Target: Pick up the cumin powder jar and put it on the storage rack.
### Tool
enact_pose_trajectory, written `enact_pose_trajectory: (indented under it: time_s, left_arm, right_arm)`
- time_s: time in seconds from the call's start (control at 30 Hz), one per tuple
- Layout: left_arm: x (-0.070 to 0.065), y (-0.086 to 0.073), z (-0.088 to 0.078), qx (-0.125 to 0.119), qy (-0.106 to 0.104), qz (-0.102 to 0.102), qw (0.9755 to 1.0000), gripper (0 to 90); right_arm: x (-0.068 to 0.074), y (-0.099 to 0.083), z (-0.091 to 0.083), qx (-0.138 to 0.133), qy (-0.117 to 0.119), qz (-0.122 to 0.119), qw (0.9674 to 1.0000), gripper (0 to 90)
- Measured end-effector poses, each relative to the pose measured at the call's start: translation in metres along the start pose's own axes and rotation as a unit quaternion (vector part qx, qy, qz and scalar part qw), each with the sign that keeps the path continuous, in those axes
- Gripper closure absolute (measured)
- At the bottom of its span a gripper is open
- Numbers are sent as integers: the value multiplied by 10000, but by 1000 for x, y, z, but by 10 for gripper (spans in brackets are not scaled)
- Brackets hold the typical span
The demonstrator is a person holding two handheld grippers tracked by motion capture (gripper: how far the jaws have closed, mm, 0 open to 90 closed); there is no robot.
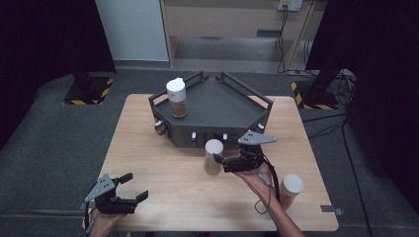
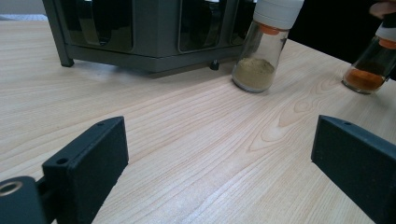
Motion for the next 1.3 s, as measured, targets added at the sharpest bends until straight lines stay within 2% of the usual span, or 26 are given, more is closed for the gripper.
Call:
enact_pose_trajectory:
  time_s: [0.13,0.3,0.53,0.67,0.77,0.8,0.9,0.97,1.03,1.2,1.3]
  left_arm:
    - [0,0,0,3,-3,6,10000,29]
    - [0,0,0,28,-4,31,10000,29]
    - [0,0,0,25,-15,34,10000,29]
    - [0,0,0,28,-10,35,10000,29]
    - [0,0,0,29,-6,37,10000,29]
    - [0,0,0,34,-3,38,10000,29]
    - [0,0,0,32,-5,39,10000,29]
    - [0,0,0,39,-6,40,10000,29]
    - [0,0,0,36,-4,44,10000,29]
    - [0,0,0,28,-11,40,10000,29]
    - [0,0,0,35,-16,52,10000,29]
  right_arm:
    - [-3,-7,18,27,-96,-47,9999,86]
    - [-6,-13,33,86,-63,-27,9999,98]
    - [-11,-23,46,77,-127,50,9999,120]
    - [-10,-26,52,92,-184,-53,9998,141]
    - [-11,-30,58,102,-197,-80,9997,178]
    - [-9,-32,60,74,-260,-172,9995,240]
    - [-9,-34,63,97,-342,-199,9992,281]
    - [-10,-36,64,41,-256,-226,9994,334]
    - [-6,-37,65,9,-324,-292,9990,336]
    - [-6,-36,64,9,-358,-197,9992,338]
    - [-5,-33,62,38,-364,-225,9991,338]
Point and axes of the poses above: each handheld gripper's, and its own axes: z roughly forward along the jaws, y roughly out of its top, x roughly to its left, the point moved 8 cm from there along z, roughly forward along the jaws, and after that the axes turned 13 degrees about z, right-handed, at the moved point
